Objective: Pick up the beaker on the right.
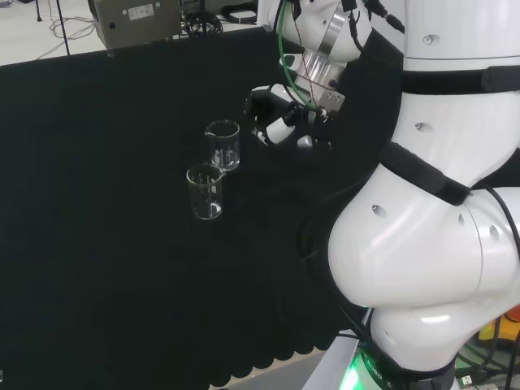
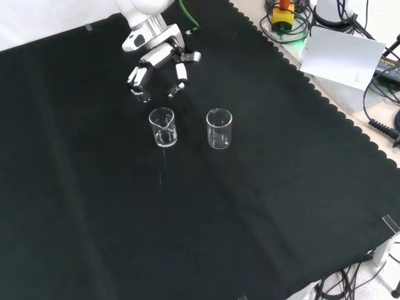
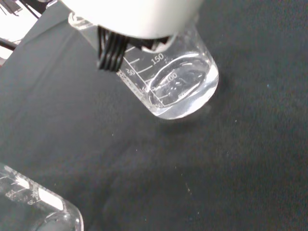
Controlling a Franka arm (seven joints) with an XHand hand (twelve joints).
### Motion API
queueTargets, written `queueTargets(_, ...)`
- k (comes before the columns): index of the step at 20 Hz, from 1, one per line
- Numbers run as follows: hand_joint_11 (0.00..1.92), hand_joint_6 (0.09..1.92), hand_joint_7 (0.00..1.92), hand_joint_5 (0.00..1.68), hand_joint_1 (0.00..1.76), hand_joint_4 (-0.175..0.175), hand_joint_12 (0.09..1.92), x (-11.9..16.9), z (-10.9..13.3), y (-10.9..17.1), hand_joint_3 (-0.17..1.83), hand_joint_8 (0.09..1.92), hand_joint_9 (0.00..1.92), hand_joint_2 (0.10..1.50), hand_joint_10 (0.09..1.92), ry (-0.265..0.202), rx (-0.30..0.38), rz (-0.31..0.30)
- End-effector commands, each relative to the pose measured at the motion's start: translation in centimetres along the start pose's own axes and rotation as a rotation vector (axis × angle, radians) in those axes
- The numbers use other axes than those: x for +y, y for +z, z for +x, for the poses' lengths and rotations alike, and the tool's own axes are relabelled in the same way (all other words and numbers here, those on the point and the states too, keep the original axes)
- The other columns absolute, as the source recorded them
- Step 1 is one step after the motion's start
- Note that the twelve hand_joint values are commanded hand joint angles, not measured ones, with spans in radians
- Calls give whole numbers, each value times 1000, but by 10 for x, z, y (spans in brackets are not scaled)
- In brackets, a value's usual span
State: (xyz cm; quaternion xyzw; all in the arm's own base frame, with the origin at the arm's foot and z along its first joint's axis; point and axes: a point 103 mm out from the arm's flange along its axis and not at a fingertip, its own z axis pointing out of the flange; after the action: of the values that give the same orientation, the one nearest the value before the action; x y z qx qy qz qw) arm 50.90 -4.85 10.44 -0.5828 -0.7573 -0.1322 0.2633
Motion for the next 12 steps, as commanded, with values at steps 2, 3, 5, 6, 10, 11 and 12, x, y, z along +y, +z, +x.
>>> queueTargets(2,242,1199,391,347,1123,-97,1373,8,-4,19,1090,1014,588,474,839,-18,88,49)
queueTargets(3,241,1196,390,347,1123,-97,1373,9,-4,20,1090,1013,588,474,839,-22,93,51)
queueTargets(5,215,1077,347,295,1120,-96,1385,11,-5,22,1082,990,555,453,828,-27,101,54)
queueTargets(6,183,922,298,257,1104,-95,1397,12,-5,23,1046,955,514,433,813,-31,109,55)
queueTargets(10,135,565,224,240,1060,-94,1406,15,-5,28,948,876,452,415,775,-42,137,66)
queueTargets(11,130,501,214,239,1048,-94,1405,16,-4,29,926,866,441,416,771,-44,140,69)
queueTargets(12,121,444,194,239,1030,-94,1408,17,-4,31,889,853,422,418,765,-47,145,71)
